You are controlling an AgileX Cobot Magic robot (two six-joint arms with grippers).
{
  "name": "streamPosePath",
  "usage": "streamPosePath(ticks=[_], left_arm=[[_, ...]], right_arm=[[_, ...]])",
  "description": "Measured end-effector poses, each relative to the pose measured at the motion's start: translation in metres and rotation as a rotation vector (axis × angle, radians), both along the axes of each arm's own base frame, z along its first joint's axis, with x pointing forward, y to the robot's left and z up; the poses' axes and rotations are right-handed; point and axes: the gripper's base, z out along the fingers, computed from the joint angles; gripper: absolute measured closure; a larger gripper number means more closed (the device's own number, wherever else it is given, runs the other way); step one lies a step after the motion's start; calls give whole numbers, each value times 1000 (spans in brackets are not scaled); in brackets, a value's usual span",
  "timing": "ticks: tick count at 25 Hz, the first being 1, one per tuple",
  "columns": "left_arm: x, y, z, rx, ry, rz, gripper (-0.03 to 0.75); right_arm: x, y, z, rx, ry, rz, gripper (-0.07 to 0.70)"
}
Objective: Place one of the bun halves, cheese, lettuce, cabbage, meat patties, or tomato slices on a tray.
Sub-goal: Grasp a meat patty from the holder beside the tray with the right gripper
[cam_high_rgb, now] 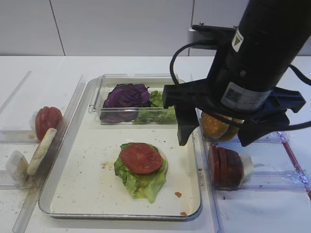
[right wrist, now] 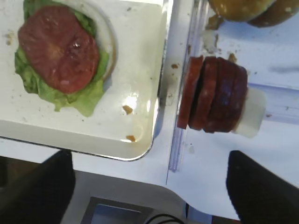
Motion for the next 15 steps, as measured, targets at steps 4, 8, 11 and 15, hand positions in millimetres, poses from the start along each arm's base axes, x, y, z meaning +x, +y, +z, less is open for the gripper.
streamPosePath(ticks=[4, 8, 11, 15], left_arm=[[0, 0, 0, 0, 0, 0, 365], [0, 0, 0, 0, 0, 0, 366], [0, 0, 0, 0, 0, 0, 365], [0, 0, 0, 0, 0, 0, 365]], right_arm=[[3, 2, 0, 19, -34, -3, -14], [7, 4, -5, 7, -29, -2, 11], [9, 6, -10, -6, -17, -1, 45], [13, 8, -18, -25, 5, -1, 99]])
